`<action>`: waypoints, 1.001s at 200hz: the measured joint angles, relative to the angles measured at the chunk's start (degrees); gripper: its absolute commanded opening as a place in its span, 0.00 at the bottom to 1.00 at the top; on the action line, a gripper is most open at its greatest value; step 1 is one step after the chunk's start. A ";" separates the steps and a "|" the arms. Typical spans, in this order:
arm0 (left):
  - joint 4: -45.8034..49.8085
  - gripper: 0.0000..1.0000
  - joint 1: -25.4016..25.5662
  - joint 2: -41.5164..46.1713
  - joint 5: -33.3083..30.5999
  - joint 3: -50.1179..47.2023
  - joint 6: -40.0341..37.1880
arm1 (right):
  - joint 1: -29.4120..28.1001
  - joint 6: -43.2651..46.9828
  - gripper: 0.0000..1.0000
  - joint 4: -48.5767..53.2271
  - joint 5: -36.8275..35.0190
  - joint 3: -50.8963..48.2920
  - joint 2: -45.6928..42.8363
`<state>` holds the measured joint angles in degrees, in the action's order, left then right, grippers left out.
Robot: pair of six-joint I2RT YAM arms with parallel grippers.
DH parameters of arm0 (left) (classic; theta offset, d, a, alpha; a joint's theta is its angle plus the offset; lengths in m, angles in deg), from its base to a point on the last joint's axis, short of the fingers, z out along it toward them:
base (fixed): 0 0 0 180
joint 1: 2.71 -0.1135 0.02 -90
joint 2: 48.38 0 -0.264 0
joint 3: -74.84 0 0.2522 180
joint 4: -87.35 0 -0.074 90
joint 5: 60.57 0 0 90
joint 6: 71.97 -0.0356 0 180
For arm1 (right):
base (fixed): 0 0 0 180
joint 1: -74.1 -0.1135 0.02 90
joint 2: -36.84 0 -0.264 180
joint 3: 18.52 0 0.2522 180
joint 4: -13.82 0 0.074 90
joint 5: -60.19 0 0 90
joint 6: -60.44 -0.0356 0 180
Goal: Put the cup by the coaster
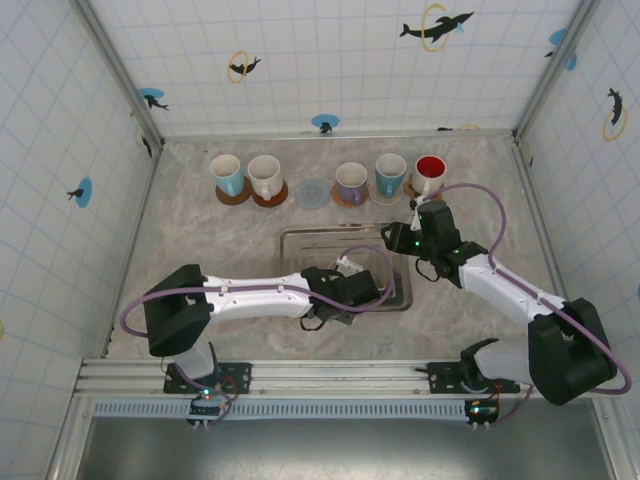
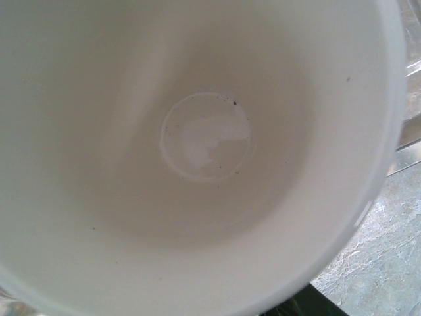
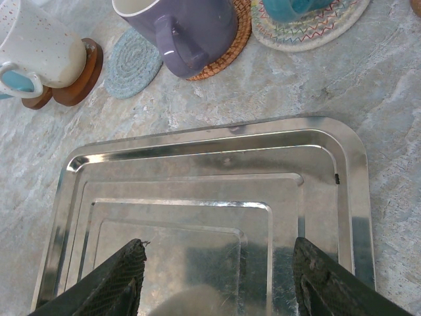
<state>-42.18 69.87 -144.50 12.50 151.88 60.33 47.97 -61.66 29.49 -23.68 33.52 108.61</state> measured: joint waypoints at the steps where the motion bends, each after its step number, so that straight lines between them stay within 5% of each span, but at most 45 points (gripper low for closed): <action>1: 0.00 0.31 0.00 0.00 -0.02 0.00 -0.02 | 0.02 -0.02 0.61 0.00 0.00 0.00 0.00; 46: 0.00 0.20 -0.31 0.00 -0.26 0.00 0.02 | 0.02 -0.02 0.61 -0.02 0.11 0.00 0.07; 84: 0.07 0.00 -0.31 0.02 -0.55 0.09 0.42 | 0.02 -0.02 0.61 -0.04 0.17 -0.02 0.07; 200: 1.70 0.00 -0.31 6.64 -2.25 0.17 1.55 | 0.37 -0.02 0.61 -0.42 0.28 -0.66 0.07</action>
<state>-40.48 69.56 -137.86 10.25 152.06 61.89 48.34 -61.68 29.07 -23.39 32.87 108.67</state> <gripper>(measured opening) 0.145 0.608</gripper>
